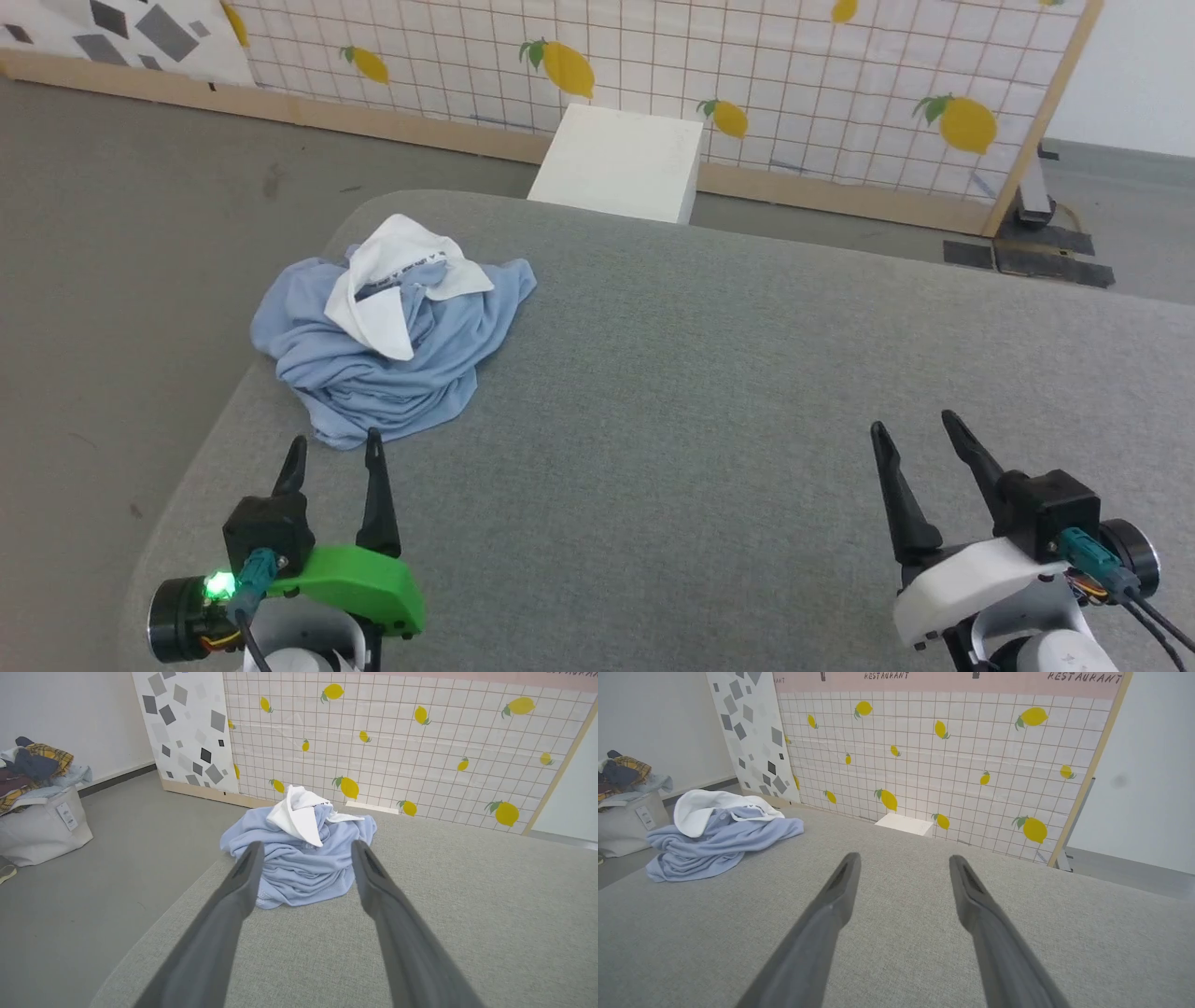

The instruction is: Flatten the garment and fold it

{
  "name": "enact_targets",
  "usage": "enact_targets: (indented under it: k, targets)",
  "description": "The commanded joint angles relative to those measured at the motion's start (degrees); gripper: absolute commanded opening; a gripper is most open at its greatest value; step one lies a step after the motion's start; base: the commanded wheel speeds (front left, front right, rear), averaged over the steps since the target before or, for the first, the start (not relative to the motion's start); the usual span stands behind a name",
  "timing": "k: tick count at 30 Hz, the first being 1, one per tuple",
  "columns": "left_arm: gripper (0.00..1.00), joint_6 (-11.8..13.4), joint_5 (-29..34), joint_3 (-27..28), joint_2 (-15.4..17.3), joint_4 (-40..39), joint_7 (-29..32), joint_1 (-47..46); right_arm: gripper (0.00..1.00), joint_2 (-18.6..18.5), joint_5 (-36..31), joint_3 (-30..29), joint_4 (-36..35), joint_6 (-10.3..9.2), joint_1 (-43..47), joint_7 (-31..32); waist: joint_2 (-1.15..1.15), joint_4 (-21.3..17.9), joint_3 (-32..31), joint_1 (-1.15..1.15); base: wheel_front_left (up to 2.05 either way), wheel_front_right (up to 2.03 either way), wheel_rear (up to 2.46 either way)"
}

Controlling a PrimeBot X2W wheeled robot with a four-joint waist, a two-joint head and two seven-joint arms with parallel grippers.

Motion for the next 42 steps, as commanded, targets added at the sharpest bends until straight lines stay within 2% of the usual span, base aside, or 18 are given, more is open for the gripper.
enact_targets:
  k: [1,42]
  targets:
    - [1.00,0.5,-0.8,0.0,0.5,0.3,-0.6,-0.1,1.00,0.1,0.4,0.2,0.4,-0.05,-1.1,-0.7,0.00,0.7,-0.1,-0.01,0.00,0.00,0.00]
    - [1.00,5.2,-5.8,-1.2,1.4,2.5,-5.4,0.7,1.00,0.1,2.2,1.8,2.5,-0.08,-2.8,-4.2,0.00,11.1,0.1,-0.01,0.00,0.00,0.00]
